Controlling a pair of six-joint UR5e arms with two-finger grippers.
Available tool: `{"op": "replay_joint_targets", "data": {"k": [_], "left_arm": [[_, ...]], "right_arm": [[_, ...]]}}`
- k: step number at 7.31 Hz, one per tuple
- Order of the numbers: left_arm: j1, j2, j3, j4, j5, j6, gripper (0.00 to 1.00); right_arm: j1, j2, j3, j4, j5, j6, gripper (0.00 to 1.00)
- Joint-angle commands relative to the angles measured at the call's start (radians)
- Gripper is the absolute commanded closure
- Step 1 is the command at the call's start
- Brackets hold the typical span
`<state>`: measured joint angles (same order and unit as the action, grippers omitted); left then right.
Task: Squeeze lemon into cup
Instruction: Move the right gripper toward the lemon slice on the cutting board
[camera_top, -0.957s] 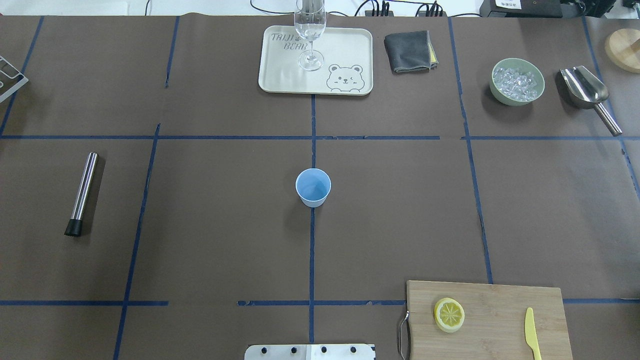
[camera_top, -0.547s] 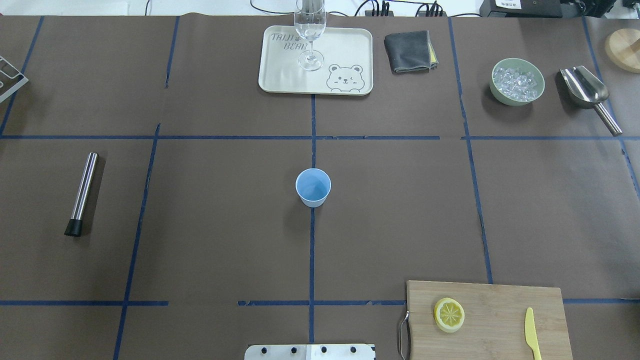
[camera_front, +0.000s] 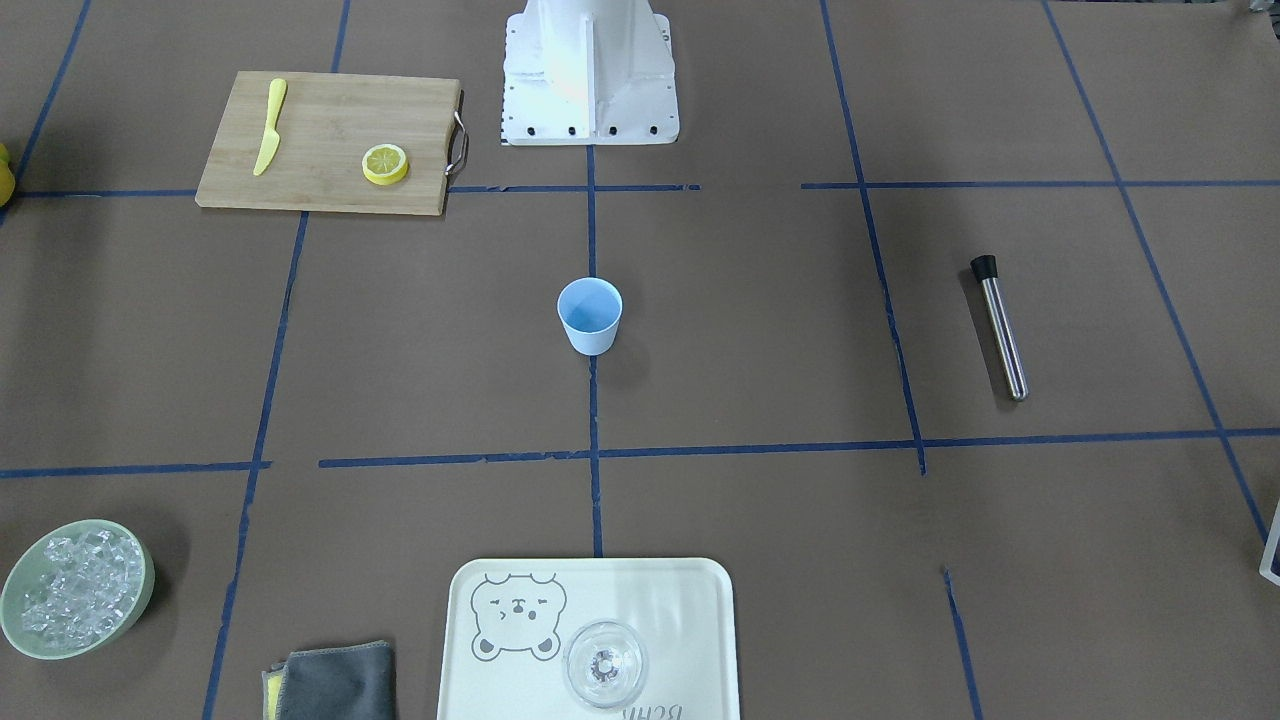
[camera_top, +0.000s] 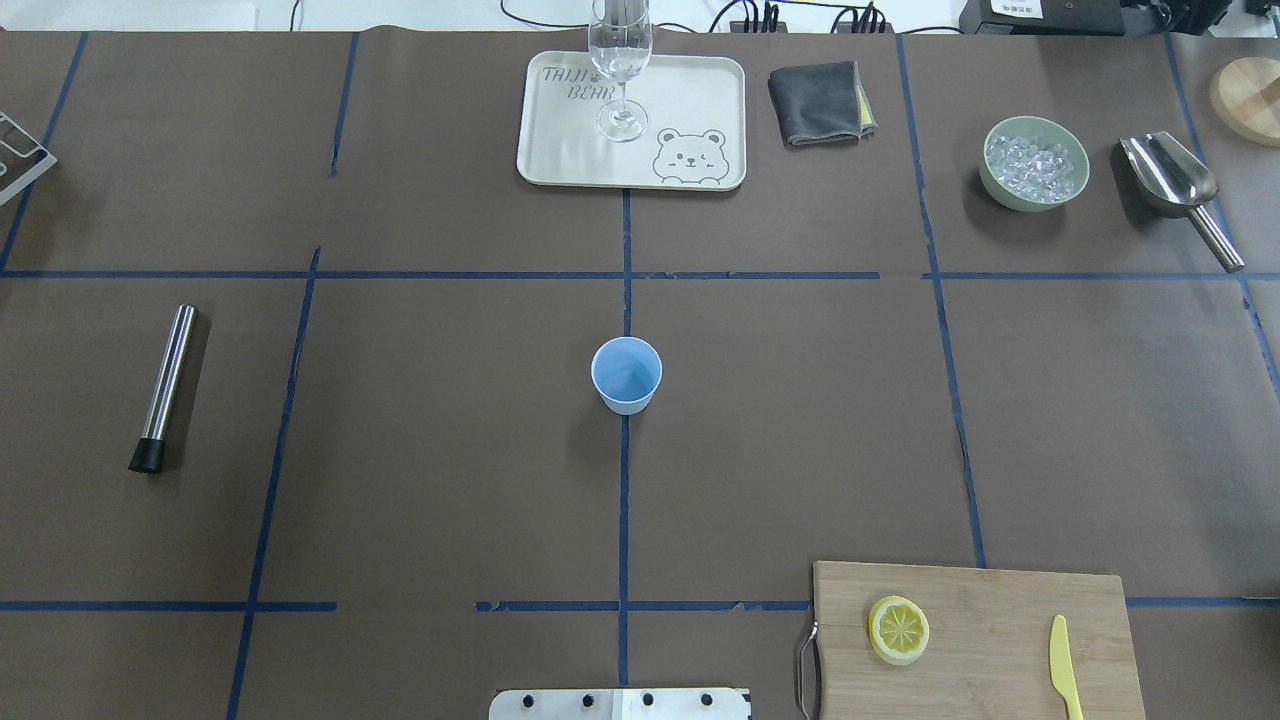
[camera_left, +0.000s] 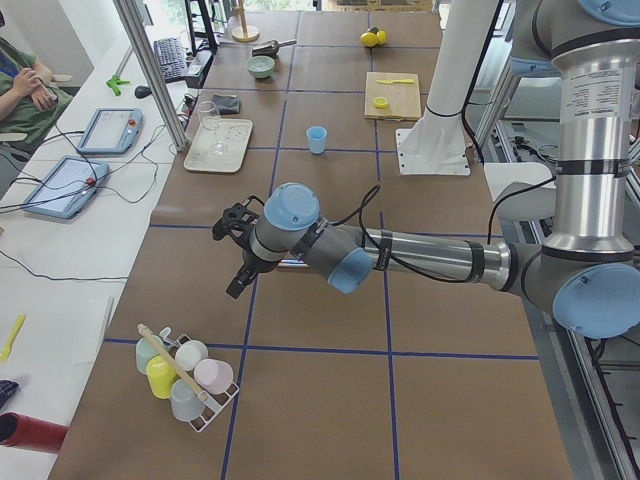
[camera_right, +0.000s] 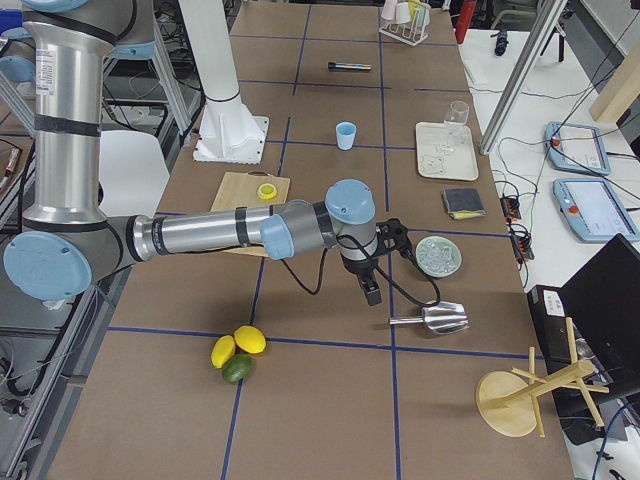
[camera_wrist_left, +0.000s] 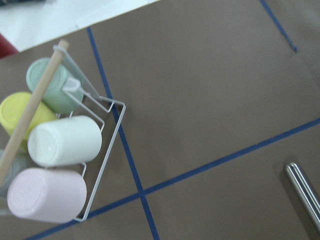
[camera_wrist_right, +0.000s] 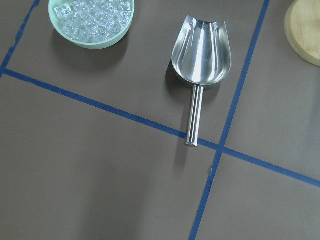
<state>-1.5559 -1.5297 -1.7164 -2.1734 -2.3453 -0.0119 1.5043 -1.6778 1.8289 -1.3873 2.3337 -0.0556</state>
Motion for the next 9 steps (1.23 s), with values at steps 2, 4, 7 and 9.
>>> {"op": "replay_joint_targets", "data": {"k": [2,4,7,9], "left_arm": [[0.005,-0.005,0.011,-0.123,-0.006,0.017,0.0],[0.011,0.014,0.058,-0.106,-0.006,-0.002,0.0],[0.014,0.037,0.046,0.056,0.0,-0.003,0.0],[0.016,0.065,0.032,0.079,-0.005,-0.002,0.0]], "right_arm": [[-0.007,0.01,0.047,0.042,0.015,0.171,0.0],[-0.114,0.01,0.047,0.243,0.007,0.356,0.0],[-0.33,-0.04,0.145,0.33,-0.071,0.631,0.0],[-0.608,-0.106,0.3,0.33,-0.294,0.913,0.0]]}}
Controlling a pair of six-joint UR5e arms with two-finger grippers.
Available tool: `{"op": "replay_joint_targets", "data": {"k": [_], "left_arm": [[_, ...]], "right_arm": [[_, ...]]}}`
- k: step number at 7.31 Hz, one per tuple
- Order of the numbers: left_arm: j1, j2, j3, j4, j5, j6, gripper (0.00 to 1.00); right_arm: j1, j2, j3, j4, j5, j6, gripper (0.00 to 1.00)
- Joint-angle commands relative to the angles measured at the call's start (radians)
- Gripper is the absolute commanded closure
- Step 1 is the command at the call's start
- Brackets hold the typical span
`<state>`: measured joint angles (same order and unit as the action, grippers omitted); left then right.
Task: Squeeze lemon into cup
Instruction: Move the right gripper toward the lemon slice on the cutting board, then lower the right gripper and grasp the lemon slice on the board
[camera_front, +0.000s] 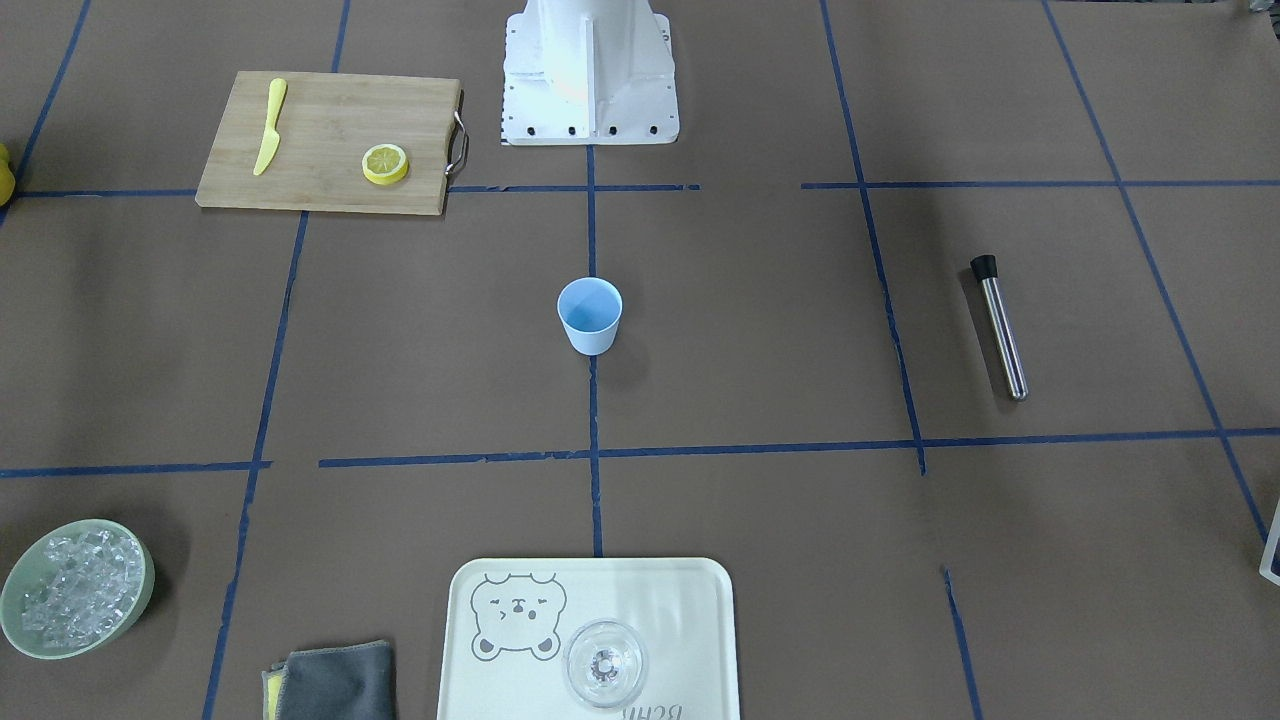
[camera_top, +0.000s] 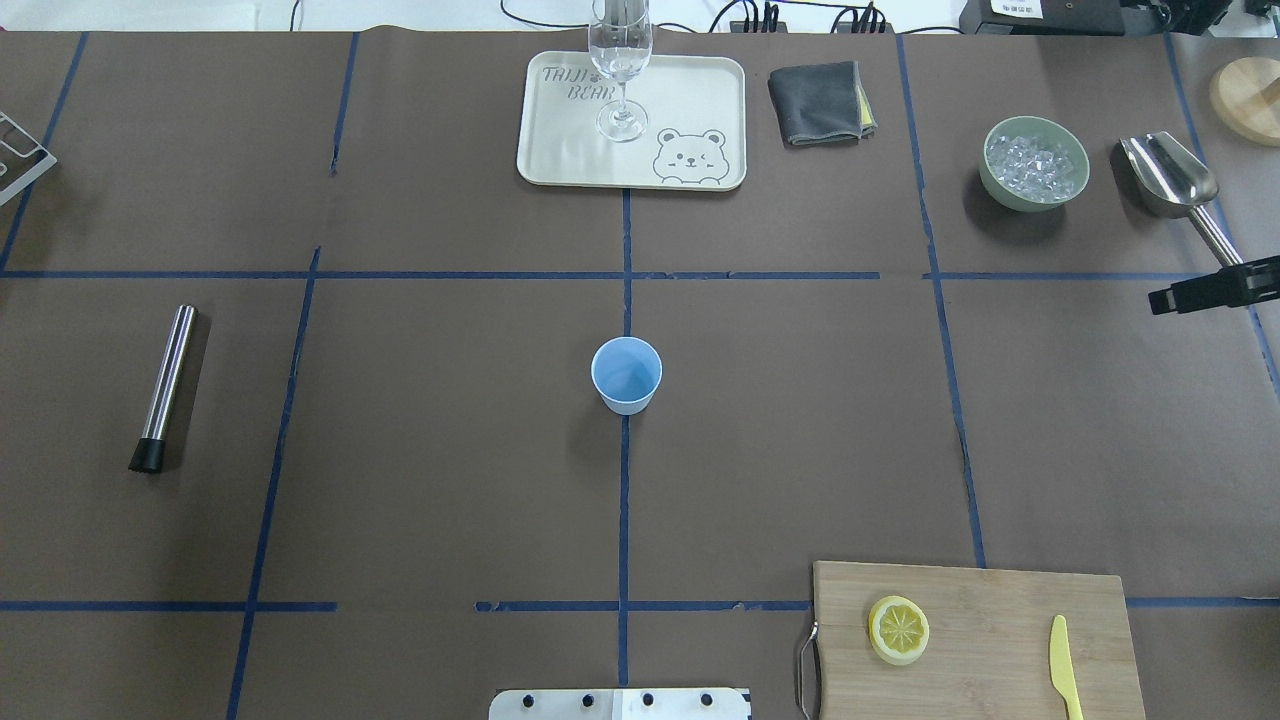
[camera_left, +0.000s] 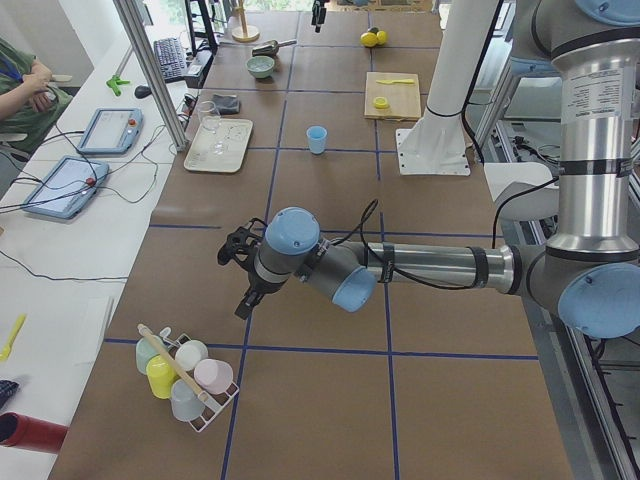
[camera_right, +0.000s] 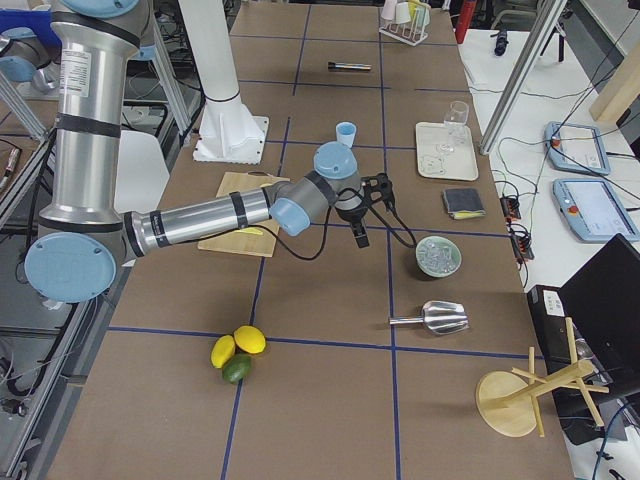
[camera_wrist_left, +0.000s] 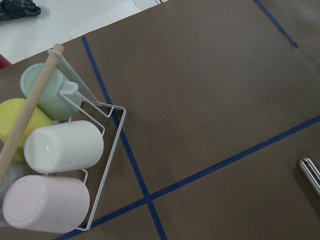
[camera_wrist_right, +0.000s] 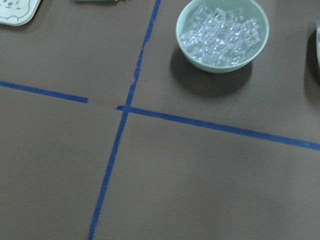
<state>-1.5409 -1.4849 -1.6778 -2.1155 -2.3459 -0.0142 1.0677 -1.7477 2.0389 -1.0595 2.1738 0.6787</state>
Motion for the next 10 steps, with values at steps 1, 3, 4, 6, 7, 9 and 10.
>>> {"op": "replay_joint_targets", "data": {"k": [1,3,4,6,7,9,10], "left_arm": [[0.001,0.026,-0.025,0.019,-0.006,0.002,0.0],[0.007,0.026,-0.031,0.019,-0.004,0.002,0.0],[0.007,0.026,-0.033,0.017,-0.004,0.002,0.0],[0.008,0.026,-0.039,0.014,-0.003,0.002,0.0],[0.008,0.026,-0.043,0.014,-0.004,0.002,0.0],[0.008,0.025,-0.049,0.014,-0.004,0.002,0.0],[0.008,0.026,-0.056,0.012,-0.004,0.002,0.0]], "right_arm": [[-0.318,-0.036,0.13,0.003,-0.237,0.316,0.0],[-0.618,-0.038,0.185,-0.003,-0.527,0.54,0.0],[-0.729,-0.038,0.191,-0.017,-0.639,0.605,0.0],[-0.881,-0.035,0.199,-0.091,-0.775,0.711,0.0],[-0.95,-0.024,0.196,-0.094,-0.842,0.757,0.0],[-1.038,-0.016,0.195,-0.13,-0.916,0.849,0.09],[-1.058,0.028,0.193,-0.189,-0.934,0.863,0.09]]}}
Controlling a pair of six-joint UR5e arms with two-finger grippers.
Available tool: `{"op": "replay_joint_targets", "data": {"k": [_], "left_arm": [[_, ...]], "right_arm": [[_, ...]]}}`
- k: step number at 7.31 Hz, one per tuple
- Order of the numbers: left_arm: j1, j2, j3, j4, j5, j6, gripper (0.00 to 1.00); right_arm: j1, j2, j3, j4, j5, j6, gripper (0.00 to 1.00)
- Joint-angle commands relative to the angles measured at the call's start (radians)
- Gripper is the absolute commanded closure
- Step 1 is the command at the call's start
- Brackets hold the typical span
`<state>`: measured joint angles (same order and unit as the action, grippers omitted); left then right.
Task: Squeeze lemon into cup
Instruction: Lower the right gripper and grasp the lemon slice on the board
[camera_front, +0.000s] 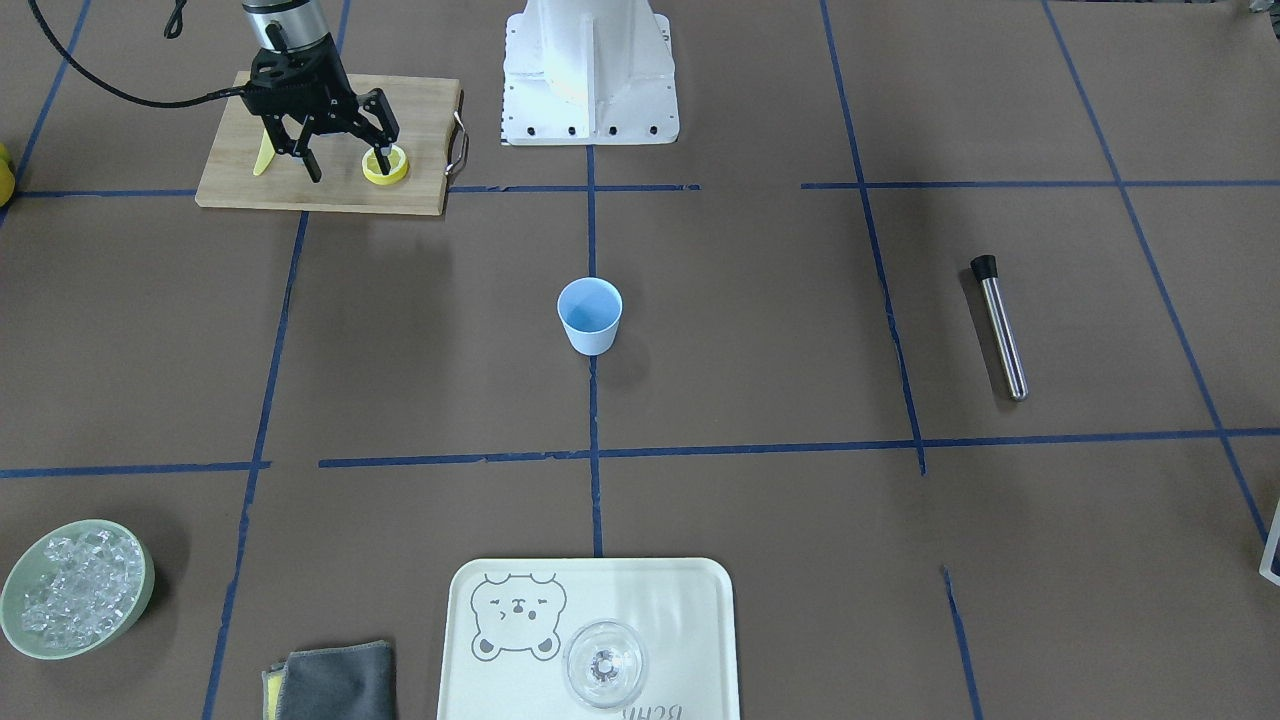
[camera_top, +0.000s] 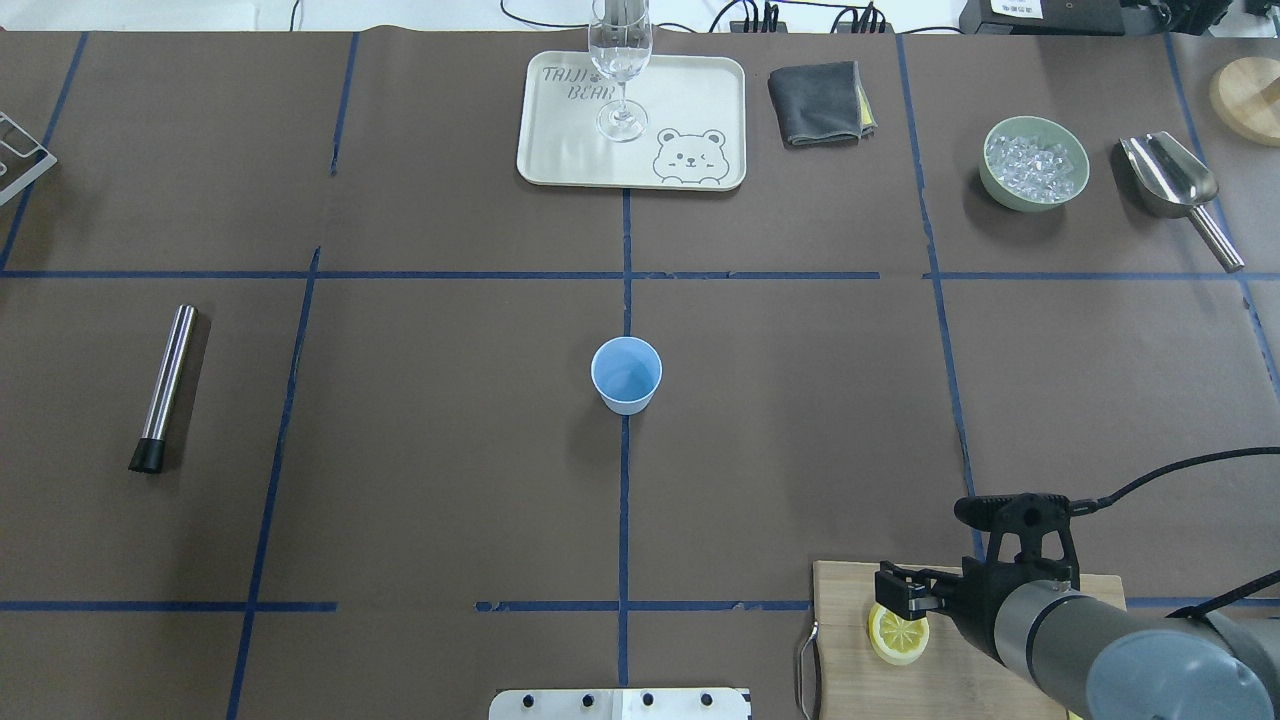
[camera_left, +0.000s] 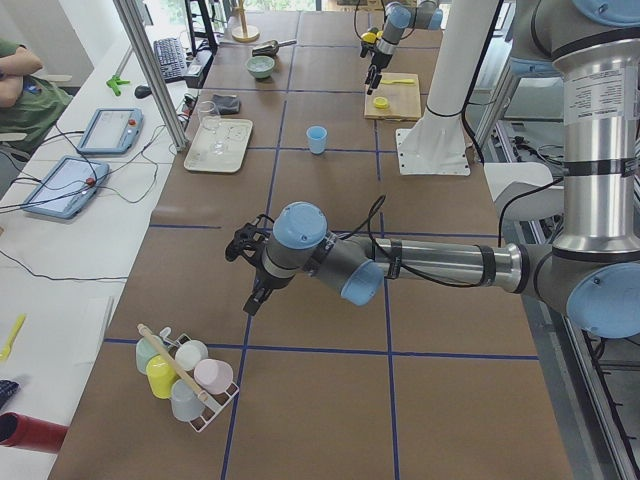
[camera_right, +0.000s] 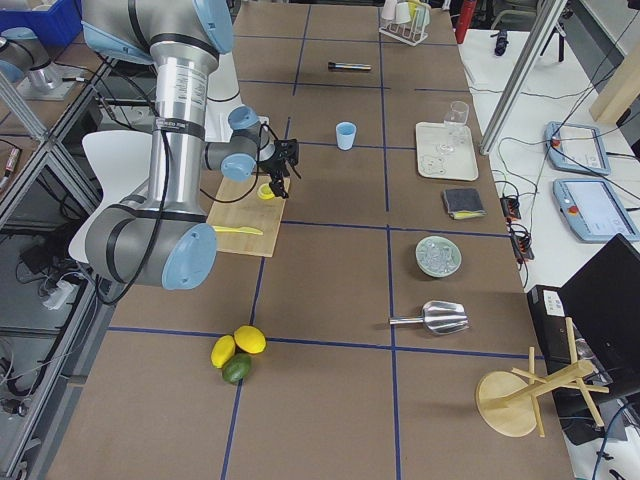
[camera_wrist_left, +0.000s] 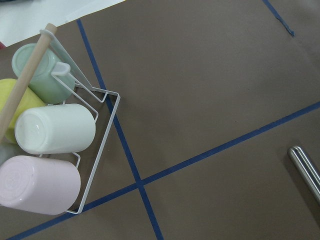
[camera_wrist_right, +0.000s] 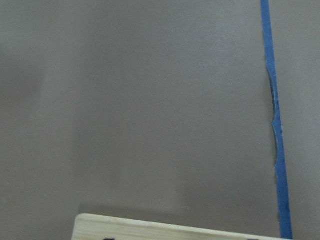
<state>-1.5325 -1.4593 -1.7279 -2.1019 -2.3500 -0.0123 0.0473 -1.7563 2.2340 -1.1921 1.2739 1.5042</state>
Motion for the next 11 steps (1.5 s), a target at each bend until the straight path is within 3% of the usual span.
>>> {"op": "replay_joint_targets", "data": {"k": [1,4,11], "left_arm": [[0.0,0.001,-0.006,-0.001,0.0,0.0,0.0],[0.0,0.001,-0.013,0.0,0.0,0.0,0.0],[0.0,0.001,-0.01,0.0,0.0,0.0,0.0]], "right_arm": [[-0.073,0.05,-0.026,-0.06,-0.059,0.08,0.09],[-0.087,0.083,-0.077,-0.061,-0.077,0.082,0.08],[-0.101,0.074,-0.071,-0.063,-0.071,0.079,0.09]]}}
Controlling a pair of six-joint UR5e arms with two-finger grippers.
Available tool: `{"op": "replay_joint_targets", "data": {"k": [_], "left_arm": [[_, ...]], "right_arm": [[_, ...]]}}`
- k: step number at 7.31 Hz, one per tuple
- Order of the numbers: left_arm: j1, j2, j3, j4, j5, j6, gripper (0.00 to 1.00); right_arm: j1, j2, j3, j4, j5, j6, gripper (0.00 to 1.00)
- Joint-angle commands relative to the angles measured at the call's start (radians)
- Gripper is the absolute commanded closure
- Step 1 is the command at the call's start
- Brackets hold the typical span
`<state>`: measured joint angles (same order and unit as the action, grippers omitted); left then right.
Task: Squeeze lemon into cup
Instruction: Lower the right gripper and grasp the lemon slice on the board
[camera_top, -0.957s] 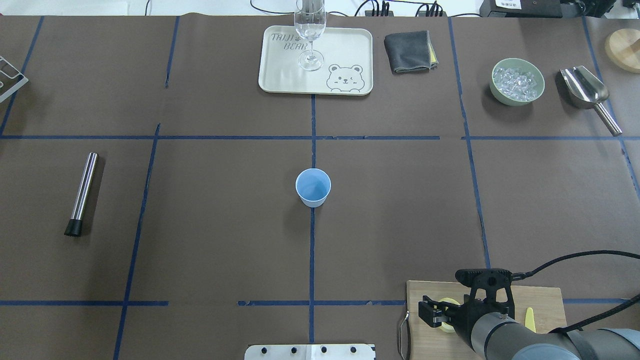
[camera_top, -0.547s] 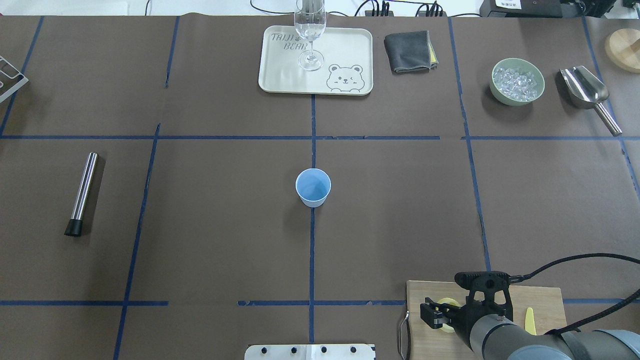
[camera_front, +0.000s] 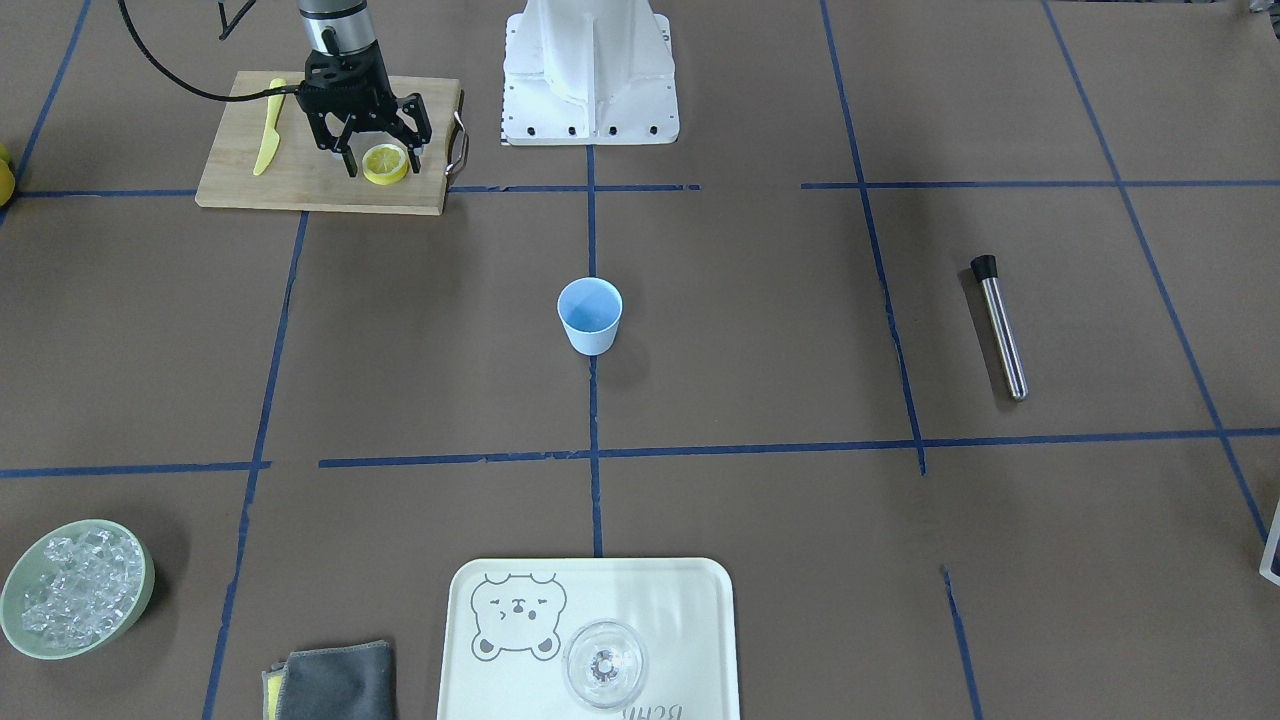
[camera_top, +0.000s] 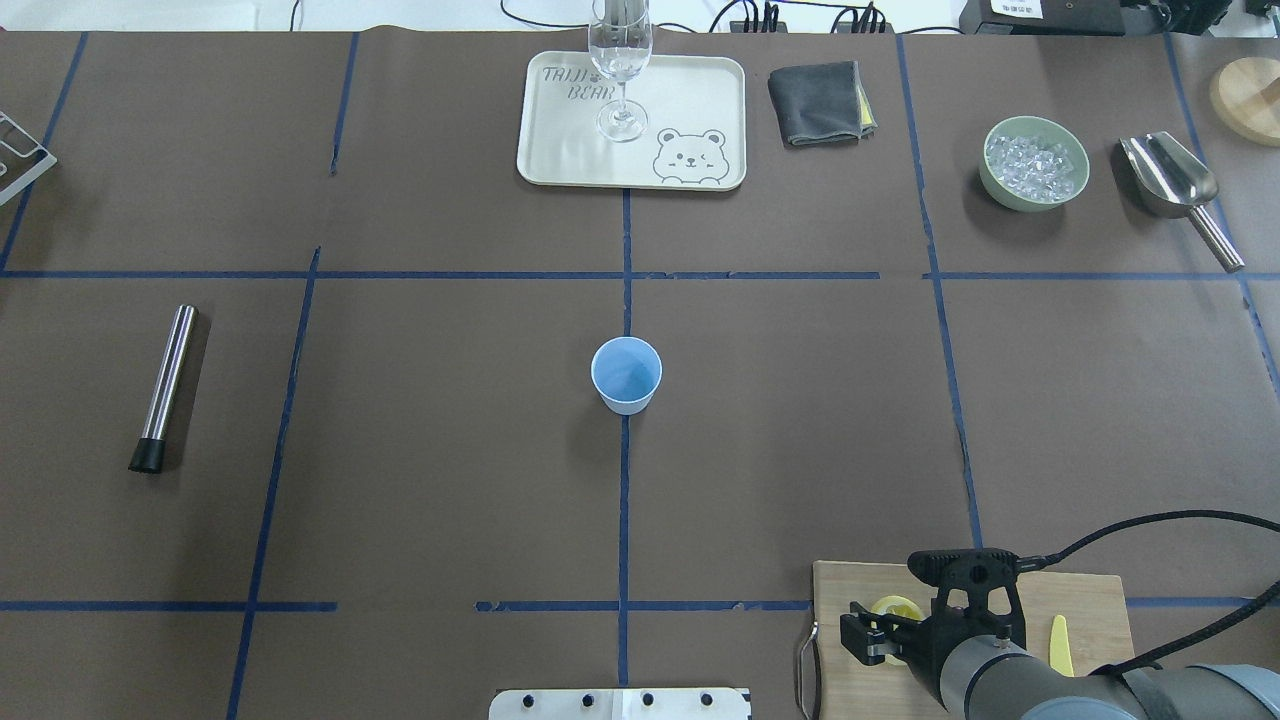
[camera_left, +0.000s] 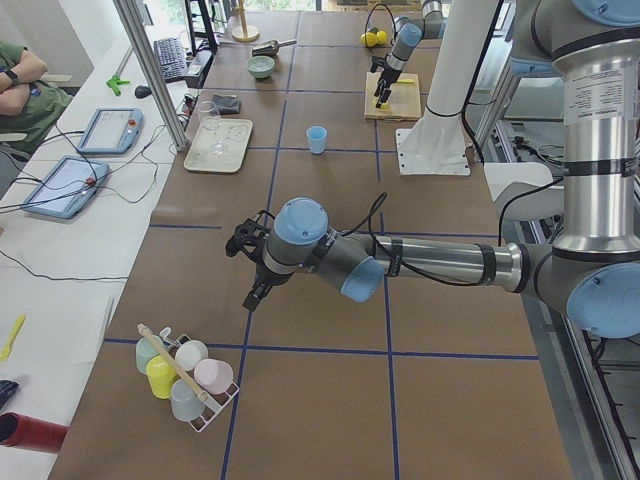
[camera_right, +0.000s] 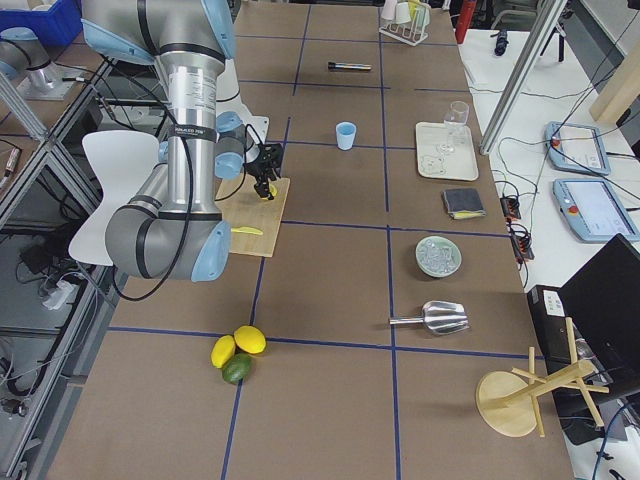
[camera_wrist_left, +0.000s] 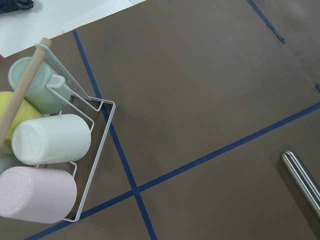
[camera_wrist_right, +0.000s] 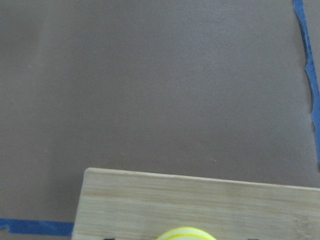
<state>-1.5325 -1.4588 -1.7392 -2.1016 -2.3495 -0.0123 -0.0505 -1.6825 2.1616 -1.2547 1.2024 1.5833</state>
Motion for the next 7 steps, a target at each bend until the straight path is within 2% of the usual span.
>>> {"op": "replay_joint_targets", "data": {"k": [1,4,7], "left_arm": [[0.0,0.002,0.0,0.0,-0.001,0.0,0.0],[0.002,0.002,0.001,0.0,0.001,0.0,0.0],[0.002,0.006,0.0,0.0,0.001,0.0,0.0]], "right_arm": [[-0.009,0.0,0.0,-0.002,0.0,0.0,0.11],[-0.018,-0.006,0.0,-0.002,0.002,0.0,0.14],[-0.019,-0.016,0.001,-0.002,0.003,0.0,0.23]]}}
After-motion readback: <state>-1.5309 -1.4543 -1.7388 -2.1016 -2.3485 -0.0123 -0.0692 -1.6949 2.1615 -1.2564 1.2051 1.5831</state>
